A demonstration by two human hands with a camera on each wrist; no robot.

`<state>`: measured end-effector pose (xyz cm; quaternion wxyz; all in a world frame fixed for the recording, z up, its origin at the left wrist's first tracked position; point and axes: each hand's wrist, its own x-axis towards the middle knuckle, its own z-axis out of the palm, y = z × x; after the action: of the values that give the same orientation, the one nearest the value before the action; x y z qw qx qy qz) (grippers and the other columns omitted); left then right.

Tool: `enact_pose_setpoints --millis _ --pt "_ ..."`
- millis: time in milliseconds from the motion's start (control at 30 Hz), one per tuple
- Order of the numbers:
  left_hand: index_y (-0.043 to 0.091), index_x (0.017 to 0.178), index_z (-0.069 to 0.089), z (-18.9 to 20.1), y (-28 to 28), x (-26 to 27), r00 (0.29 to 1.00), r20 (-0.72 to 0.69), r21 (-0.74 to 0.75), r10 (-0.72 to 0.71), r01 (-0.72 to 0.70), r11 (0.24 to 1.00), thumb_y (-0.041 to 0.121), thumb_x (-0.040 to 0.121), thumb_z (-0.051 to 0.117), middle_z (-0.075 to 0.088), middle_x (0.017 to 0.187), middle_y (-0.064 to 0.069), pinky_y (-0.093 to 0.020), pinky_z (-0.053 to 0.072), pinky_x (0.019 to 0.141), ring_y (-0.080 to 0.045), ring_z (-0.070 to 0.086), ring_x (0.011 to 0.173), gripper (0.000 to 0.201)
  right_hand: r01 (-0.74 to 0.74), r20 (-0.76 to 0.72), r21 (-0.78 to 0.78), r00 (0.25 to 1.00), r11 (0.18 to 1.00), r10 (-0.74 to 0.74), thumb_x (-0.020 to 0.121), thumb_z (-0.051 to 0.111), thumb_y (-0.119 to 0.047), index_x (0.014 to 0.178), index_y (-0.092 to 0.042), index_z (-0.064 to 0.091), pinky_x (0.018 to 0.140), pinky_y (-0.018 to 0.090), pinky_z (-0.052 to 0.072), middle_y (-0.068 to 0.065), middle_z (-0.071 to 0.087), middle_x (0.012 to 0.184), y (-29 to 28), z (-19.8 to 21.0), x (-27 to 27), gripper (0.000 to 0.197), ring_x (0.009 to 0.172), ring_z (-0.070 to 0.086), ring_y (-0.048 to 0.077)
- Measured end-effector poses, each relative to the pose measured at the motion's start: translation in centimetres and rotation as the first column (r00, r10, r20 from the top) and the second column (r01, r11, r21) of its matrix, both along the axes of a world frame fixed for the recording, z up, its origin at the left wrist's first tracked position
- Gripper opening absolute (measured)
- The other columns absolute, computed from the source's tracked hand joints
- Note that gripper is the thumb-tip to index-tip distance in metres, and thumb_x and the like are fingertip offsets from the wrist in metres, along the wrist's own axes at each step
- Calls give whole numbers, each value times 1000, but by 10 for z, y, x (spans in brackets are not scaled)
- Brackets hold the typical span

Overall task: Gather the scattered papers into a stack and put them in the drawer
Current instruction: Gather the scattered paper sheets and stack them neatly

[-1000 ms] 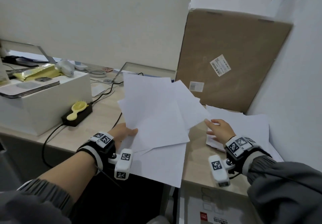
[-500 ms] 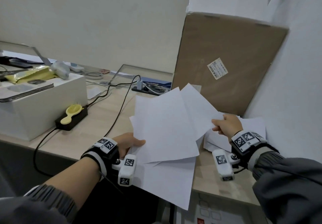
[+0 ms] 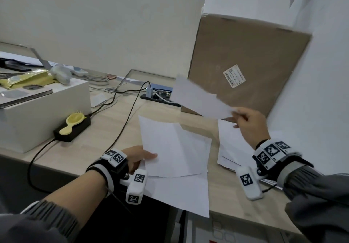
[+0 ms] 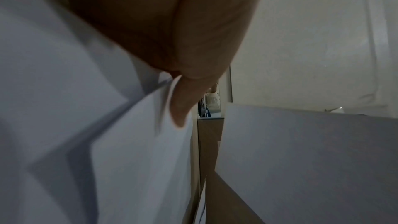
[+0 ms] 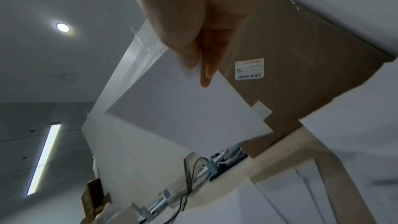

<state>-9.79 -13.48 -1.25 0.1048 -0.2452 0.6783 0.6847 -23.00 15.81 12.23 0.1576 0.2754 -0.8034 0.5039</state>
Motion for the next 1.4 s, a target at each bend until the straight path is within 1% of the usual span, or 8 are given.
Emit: enact_pose_setpoints --millis 200,400,500,700,867,1067,1233,1400 --pt "7 92 59 -6 -7 -5 948 40 253 315 -315 915 60 98 19 64 69 -12 -27 48 51 -25 61 60 66 -91 166 351 986 932 34 90 57 -6 98 -14 76 78 13 49 -1 72 94 5 -66 14 22 85 64 10" --pt "3 82 62 4 1 1 984 171 122 58 -79 989 25 92 60 69 61 -11 -31 51 60 -24 65 52 25 -402 486 623 871 671 70 89 57 -13 117 -22 67 108 19 29 -3 53 138 10 -96 30 31 128 48 10" --pt "-5 104 61 -3 7 -10 980 183 -74 81 -68 995 6 88 63 69 93 -18 -37 54 82 -30 66 83 19 -557 615 639 784 530 81 87 63 -29 131 -29 54 114 26 22 -5 35 151 13 -100 33 45 138 35 11" --pt "-1 120 59 3 7 -12 970 -117 -221 214 -235 946 -3 84 62 66 114 -18 -43 51 94 -30 63 100 37 -174 463 462 883 870 -70 87 64 -32 116 -10 61 96 31 47 4 63 119 11 -96 19 36 109 59 18" --pt "4 117 60 39 16 7 906 -369 -91 206 -255 963 -7 89 56 67 110 -17 -39 50 88 -29 62 97 31 -175 684 117 727 978 48 84 66 -40 116 -8 60 88 31 48 0 65 117 1 -64 7 46 102 61 18" --pt "3 107 62 107 16 -4 763 -610 -38 214 -298 954 -11 87 56 70 97 -9 -27 56 69 -21 66 84 25 -102 523 -388 794 916 310 93 52 0 115 -3 59 63 25 55 7 68 96 -28 16 4 24 83 66 20" --pt "5 124 55 127 14 -21 700 -667 15 253 -327 945 3 69 76 69 116 -12 -42 54 90 -27 67 104 59 -71 491 -496 799 866 347 90 53 4 94 -11 60 51 18 53 1 68 82 -43 20 10 16 60 67 7" --pt "12 130 49 96 22 -22 746 -609 24 270 -323 946 2 75 75 68 118 -10 -46 53 93 -27 67 106 62 -59 539 -418 787 906 300 90 54 3 111 -2 60 84 37 53 14 68 102 -56 -29 21 22 87 66 27"
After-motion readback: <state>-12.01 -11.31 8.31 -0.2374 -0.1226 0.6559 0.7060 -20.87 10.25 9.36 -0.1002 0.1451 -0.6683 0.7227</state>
